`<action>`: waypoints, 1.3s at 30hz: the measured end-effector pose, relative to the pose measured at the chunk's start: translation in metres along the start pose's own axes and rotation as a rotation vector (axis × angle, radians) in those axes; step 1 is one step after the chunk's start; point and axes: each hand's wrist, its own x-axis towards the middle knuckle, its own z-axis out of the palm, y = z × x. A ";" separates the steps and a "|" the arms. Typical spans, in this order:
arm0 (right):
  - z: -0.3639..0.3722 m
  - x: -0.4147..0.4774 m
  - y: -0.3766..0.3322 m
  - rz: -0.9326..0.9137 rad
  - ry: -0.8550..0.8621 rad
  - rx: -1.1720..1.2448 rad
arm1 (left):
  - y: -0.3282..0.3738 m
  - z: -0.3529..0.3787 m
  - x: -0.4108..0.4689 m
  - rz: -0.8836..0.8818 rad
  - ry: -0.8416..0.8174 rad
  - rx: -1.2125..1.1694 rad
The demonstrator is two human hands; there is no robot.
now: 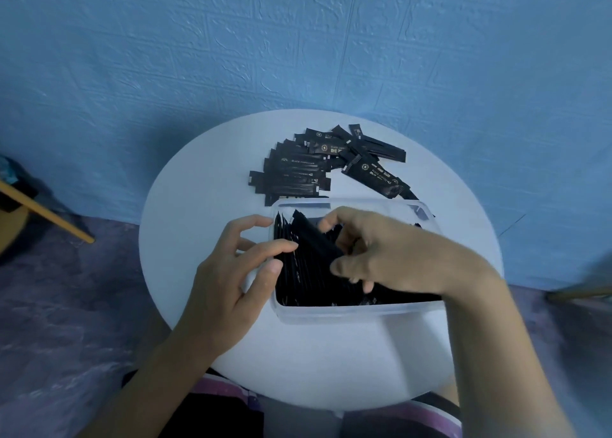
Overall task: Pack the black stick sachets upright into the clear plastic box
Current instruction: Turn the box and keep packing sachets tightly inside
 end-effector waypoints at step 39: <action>0.013 0.033 -0.005 -0.009 -0.026 0.306 | -0.006 0.001 -0.001 0.028 -0.051 0.019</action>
